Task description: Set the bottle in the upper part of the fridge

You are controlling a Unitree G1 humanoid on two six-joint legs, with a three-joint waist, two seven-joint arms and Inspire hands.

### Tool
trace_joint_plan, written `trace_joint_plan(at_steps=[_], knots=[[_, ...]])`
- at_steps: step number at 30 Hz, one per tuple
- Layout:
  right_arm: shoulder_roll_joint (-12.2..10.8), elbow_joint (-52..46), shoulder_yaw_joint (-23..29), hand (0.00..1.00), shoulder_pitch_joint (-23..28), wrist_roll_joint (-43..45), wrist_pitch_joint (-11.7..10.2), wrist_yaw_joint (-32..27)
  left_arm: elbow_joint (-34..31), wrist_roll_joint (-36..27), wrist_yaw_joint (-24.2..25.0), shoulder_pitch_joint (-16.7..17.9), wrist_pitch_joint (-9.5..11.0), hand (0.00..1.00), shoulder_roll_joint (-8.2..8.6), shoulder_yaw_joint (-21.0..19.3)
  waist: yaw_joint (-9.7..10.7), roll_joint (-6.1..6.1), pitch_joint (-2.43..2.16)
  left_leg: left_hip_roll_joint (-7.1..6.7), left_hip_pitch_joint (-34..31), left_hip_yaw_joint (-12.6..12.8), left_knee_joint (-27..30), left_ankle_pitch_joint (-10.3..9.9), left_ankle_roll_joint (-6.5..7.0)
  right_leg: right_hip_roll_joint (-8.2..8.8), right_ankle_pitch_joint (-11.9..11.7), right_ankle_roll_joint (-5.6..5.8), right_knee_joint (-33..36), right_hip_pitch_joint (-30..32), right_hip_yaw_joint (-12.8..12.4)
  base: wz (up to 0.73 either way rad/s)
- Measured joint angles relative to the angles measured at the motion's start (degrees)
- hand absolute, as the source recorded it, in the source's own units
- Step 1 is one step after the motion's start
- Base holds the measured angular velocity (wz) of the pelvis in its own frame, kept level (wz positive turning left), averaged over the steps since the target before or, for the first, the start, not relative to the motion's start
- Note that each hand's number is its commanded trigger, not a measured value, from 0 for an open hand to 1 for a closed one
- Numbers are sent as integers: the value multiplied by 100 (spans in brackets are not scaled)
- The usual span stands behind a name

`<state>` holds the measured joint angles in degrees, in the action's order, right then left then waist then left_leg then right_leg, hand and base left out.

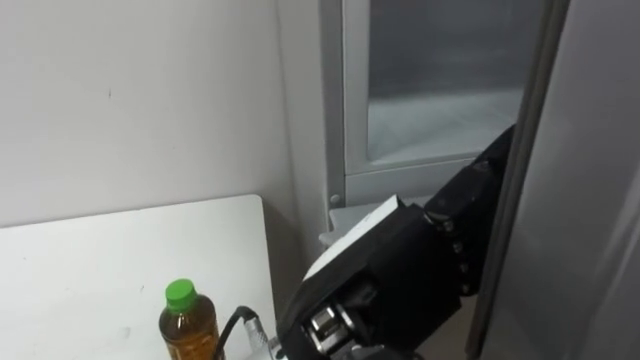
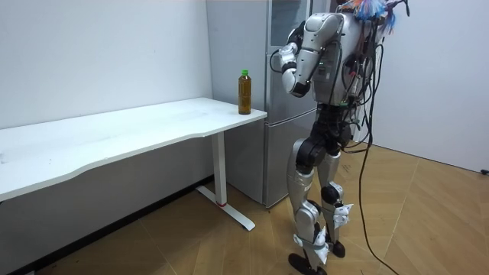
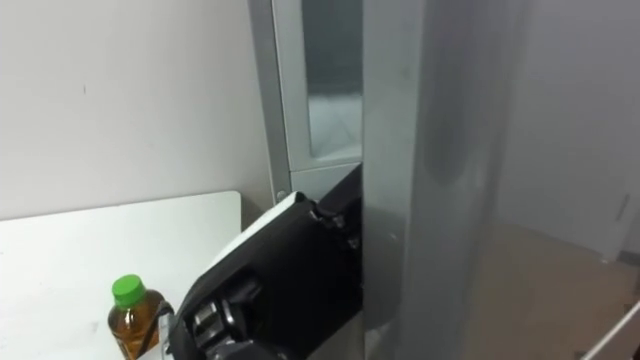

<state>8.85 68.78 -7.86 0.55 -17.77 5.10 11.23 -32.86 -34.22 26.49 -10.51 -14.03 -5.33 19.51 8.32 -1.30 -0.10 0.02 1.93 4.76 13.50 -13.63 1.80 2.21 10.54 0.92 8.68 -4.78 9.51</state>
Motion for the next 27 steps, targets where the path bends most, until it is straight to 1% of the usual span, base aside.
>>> trace_joint_plan(at_steps=[3, 6, 8, 10, 15, 20, 24, 27], knots=[[0, -1, 0, 0, -4, 1, -6, -62, 1, 2, 0, 0, 1, 0, 0, -1, 32, -33, -18, 8, 0, 0, 1, 0, 0, -7, -4, -4, 3, -6, 5, 0], [0, -1, 1, 0, -6, 1, -21, -86, 19, 2, 0, 0, 19, 0, -1, -8, 75, -59, -19, 15, 9, 0, 0, 0, 0, -13, -15, -9, 7, -11, 2, 0], [5, -2, 4, 0, -12, 3, -28, -119, 18, 2, 0, 0, 29, 0, -1, -8, 82, -94, 0, 17, 14, 1, 0, 0, 0, -13, -25, -8, 7, -16, 3, 0], [19, 5, 9, 0, -29, 4, -30, -141, 20, 4, 0, 0, 38, 0, -2, -9, 95, -118, 30, 17, 13, 1, -3, 0, 0, -13, -37, -4, 7, -16, 4, 0], [38, 6, 11, 0, -31, 5, -31, -194, 21, 3, 0, 0, 40, 0, -1, -5, 104, -182, 43, 24, 24, 13, -37, -1, 0, -19, -47, -4, 11, -17, 3, 0], [40, 12, 5, 0, -34, -60, -28, -193, 21, -5, 6, 0, 40, 0, -1, 30, 155, -199, 41, 29, 28, 55, -62, -1, 0, -23, -50, -3, 4, -23, -32, -2], [39, 15, -1, 0, -32, -239, -23, -187, 25, -8, 6, 0, 54, 0, -3, 29, 245, -214, 48, 29, 27, 116, -74, -1, 1, -22, -55, 6, -3, -8, -82, -5], [39, 12, -49, 0, -31, -287, -24, -188, 26, -8, 5, 0, 65, 0, -2, 60, 257, -223, 50, 30, 35, 142, -81, -2, 3, -19, -59, 11, -2, -3, -95, -2]])
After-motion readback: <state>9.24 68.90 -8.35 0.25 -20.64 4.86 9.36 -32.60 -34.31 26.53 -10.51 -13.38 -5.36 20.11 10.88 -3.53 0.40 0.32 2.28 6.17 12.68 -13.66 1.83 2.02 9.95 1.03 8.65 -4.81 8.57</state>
